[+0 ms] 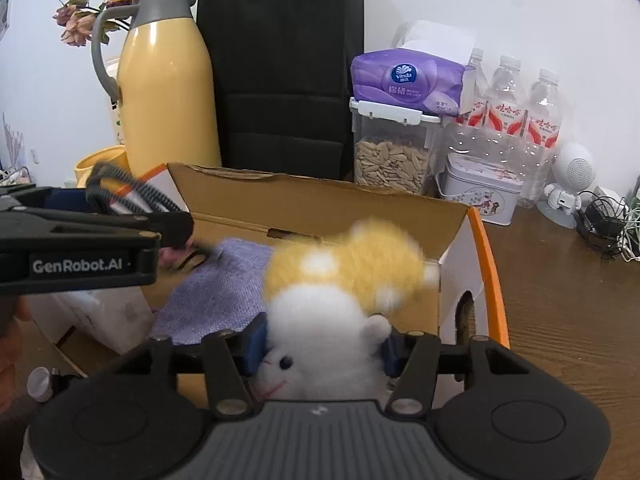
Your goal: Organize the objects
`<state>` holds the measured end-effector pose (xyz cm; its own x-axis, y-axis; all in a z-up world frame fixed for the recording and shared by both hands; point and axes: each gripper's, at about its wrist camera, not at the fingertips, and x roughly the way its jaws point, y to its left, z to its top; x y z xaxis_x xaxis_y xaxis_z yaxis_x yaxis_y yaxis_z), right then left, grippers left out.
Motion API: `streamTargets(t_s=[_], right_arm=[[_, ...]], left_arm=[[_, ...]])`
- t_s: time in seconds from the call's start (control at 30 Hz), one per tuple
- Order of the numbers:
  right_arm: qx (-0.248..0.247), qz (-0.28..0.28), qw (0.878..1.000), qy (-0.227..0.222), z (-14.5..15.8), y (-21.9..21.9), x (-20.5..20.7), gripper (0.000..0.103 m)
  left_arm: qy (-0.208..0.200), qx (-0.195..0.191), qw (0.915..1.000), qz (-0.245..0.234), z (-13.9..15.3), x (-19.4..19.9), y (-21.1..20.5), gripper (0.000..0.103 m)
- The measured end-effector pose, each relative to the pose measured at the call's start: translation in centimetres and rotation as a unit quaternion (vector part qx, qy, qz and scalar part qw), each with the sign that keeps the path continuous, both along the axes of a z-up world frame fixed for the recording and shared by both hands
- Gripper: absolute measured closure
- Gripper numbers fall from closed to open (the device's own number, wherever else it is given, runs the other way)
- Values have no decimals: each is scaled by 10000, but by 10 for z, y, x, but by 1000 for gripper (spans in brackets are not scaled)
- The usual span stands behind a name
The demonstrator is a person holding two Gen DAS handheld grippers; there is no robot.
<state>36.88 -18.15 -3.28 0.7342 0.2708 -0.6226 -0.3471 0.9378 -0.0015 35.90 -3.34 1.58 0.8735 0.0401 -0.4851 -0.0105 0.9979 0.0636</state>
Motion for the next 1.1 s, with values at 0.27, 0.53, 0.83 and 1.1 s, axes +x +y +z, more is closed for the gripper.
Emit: streamTargets(t_s=[0.27,0.53,0.83,1.1], right_arm=[[98,-98,9997,-176,9,-6,-4,1],[190,-115,9985,-494,28,-11,-19,0],[97,-102,9976,-671,46,-10,-49,0],[111,-87,9964,-838,57,-21,-108,0]], left_arm=[[-89,-56,9999,80,7,-5,2,0],[-396,-228,9986,253,24,-26,9,0],[-680,-590,9948,476,52,-64,22,0],[-767,-519,9950,365,61,-117,16,0]])
